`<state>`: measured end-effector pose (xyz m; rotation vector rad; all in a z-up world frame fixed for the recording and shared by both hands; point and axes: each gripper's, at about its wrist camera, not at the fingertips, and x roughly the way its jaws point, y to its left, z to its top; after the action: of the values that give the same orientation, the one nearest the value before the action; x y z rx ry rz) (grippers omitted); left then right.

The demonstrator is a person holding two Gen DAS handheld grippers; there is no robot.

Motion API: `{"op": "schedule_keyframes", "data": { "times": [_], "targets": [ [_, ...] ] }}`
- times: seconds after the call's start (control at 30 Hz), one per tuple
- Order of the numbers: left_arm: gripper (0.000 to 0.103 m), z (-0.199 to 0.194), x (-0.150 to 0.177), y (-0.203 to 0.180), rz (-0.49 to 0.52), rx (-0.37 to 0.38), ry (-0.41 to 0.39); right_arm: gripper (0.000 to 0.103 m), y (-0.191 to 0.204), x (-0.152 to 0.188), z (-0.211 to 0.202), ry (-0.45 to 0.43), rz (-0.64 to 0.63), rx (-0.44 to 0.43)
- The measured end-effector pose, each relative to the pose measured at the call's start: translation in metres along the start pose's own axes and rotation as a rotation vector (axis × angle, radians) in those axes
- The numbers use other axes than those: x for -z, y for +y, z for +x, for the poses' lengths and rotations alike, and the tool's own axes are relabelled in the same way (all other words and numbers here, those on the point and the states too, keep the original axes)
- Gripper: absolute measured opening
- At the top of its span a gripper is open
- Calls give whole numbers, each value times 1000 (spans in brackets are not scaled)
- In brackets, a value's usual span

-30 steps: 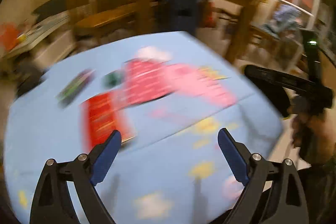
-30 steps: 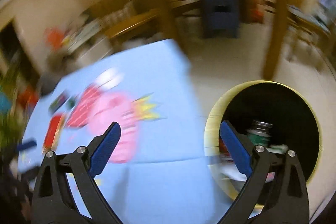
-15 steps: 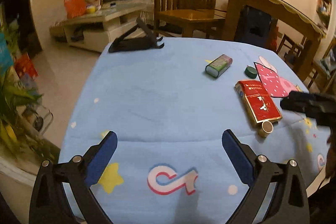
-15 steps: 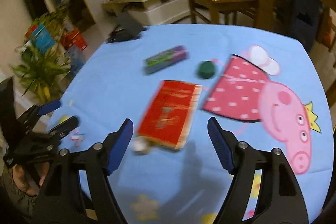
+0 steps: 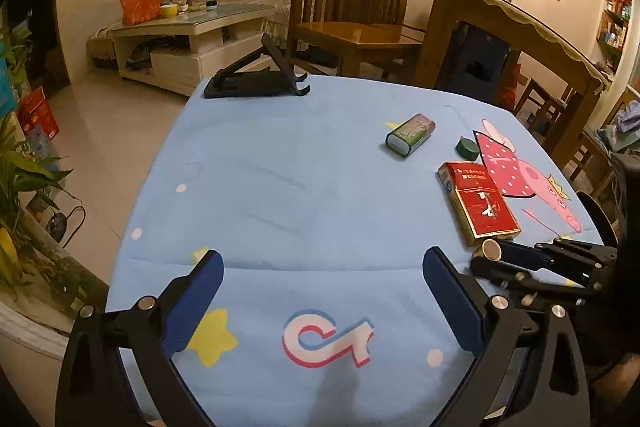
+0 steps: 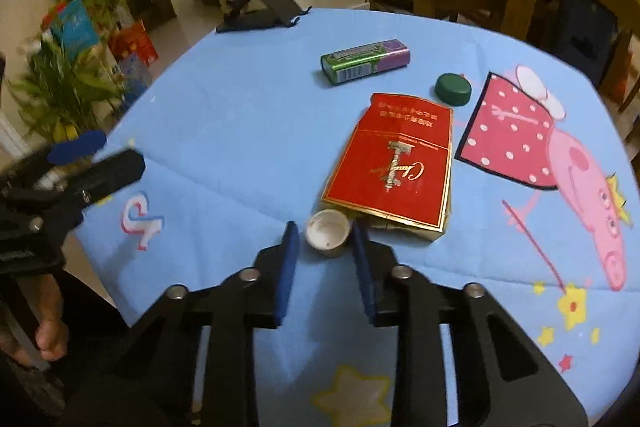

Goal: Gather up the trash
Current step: 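Grasp the small white cup with the right tool, then drop the white cup into the bin with the right tool while the left tool grasps the red cigarette pack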

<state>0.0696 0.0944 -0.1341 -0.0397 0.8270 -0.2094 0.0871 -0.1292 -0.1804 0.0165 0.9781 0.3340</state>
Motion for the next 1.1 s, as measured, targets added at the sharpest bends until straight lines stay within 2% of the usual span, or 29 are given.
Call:
{"op": "schedule_keyframes", "data": {
  "times": [0.07,0.2,0.33,0.53,0.67,0.77,0.9,0.93,0.97,1.03,1.1],
  "targets": [
    [96,0,1,2,-9,1,2,22,-9,1,-3,1,40,-46],
    [96,2,2,-3,6,-12,5,21,-17,4,-24,-46,38,-43],
    [96,8,-2,-24,43,42,21,21,-52,7,-68,-133,88,-22],
    [96,38,-14,-84,76,179,108,21,-160,38,-108,-190,292,48],
    [96,65,-28,-129,75,205,151,21,-220,54,-137,-253,401,85],
    [96,89,-36,-153,79,142,190,21,-252,57,-157,-316,447,99],
    [90,109,-40,-168,75,80,213,22,-287,62,-168,-370,501,108],
    [84,109,-39,-172,90,62,204,21,-295,66,-167,-376,514,122],
    [63,108,-37,-174,99,48,194,22,-303,71,-163,-368,531,131],
    [64,102,-32,-173,101,51,178,22,-315,77,-157,-349,569,117],
    [63,93,-25,-167,66,77,170,22,-322,78,-165,-366,564,138]
  ]
}}
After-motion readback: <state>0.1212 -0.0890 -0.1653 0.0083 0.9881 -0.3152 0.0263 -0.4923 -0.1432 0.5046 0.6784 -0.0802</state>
